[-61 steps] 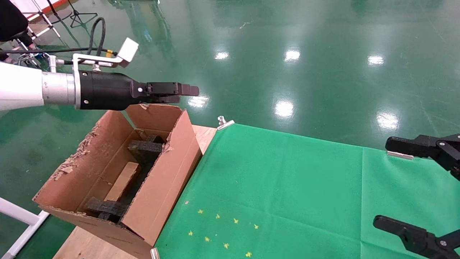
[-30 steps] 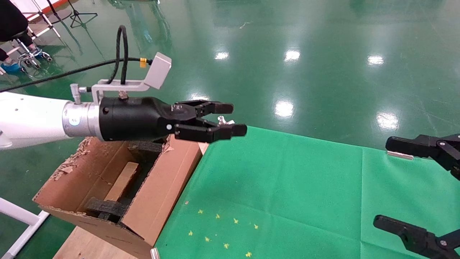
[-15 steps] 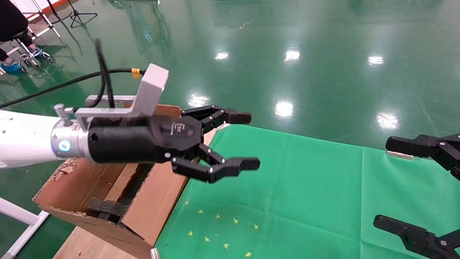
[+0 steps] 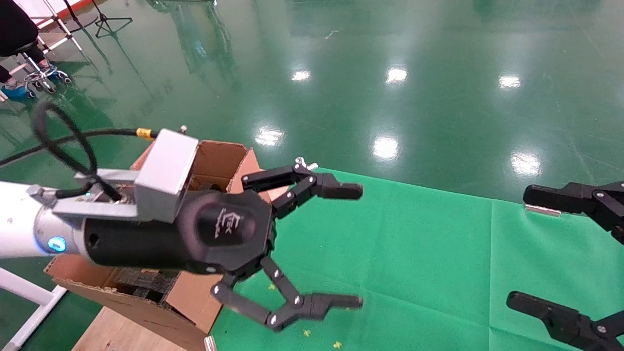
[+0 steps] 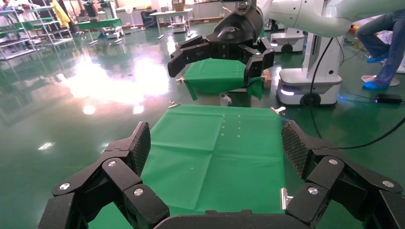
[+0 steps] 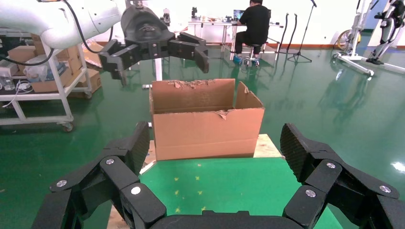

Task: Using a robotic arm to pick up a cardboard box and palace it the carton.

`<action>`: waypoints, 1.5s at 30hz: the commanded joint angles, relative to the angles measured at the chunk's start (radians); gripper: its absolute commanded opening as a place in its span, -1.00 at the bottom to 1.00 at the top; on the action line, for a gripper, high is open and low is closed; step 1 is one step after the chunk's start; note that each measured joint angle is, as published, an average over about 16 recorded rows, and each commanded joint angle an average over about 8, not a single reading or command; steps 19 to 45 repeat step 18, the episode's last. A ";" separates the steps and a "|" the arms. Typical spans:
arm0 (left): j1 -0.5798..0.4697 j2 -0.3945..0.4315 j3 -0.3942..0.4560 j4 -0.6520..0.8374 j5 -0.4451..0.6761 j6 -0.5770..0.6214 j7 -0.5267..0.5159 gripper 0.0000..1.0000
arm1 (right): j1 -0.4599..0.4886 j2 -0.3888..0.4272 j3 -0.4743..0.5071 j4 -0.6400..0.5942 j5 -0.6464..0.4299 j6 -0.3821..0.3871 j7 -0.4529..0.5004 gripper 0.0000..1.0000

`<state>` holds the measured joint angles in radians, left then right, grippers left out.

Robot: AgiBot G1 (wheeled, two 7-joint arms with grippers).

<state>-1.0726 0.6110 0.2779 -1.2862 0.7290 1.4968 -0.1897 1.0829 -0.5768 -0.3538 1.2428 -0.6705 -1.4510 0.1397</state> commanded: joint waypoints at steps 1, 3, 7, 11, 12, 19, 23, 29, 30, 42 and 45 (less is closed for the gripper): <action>0.020 -0.002 -0.017 -0.024 -0.008 0.002 0.014 1.00 | 0.000 0.000 0.000 0.000 0.000 0.000 0.000 1.00; 0.024 -0.003 -0.021 -0.029 -0.011 0.003 0.016 1.00 | 0.000 0.000 0.000 0.000 0.000 0.000 0.000 1.00; 0.019 -0.003 -0.017 -0.022 -0.010 0.003 0.012 1.00 | 0.000 0.000 0.000 0.000 0.000 0.000 0.000 1.00; 0.013 -0.002 -0.012 -0.015 -0.007 0.002 0.009 1.00 | 0.000 0.000 0.000 0.000 0.000 0.000 0.000 1.00; 0.012 -0.002 -0.010 -0.014 -0.007 0.002 0.008 1.00 | 0.000 0.000 0.000 0.000 0.000 0.000 0.000 1.00; 0.007 -0.002 -0.006 -0.008 -0.004 0.001 0.006 1.00 | 0.000 0.000 0.000 0.000 0.000 0.000 0.000 1.00; 0.007 -0.002 -0.006 -0.008 -0.004 0.001 0.006 1.00 | 0.000 0.000 0.000 0.000 0.000 0.000 0.000 1.00; 0.007 -0.002 -0.006 -0.008 -0.004 0.001 0.006 1.00 | 0.000 0.000 0.000 0.000 0.000 0.000 0.000 1.00; 0.007 -0.002 -0.006 -0.008 -0.004 0.001 0.006 1.00 | 0.000 0.000 0.000 0.000 0.000 0.000 0.000 1.00; 0.007 -0.002 -0.006 -0.008 -0.004 0.001 0.006 1.00 | 0.000 0.000 0.000 0.000 0.000 0.000 0.000 1.00; 0.007 -0.002 -0.006 -0.008 -0.004 0.001 0.006 1.00 | 0.000 0.000 0.000 0.000 0.000 0.000 0.000 1.00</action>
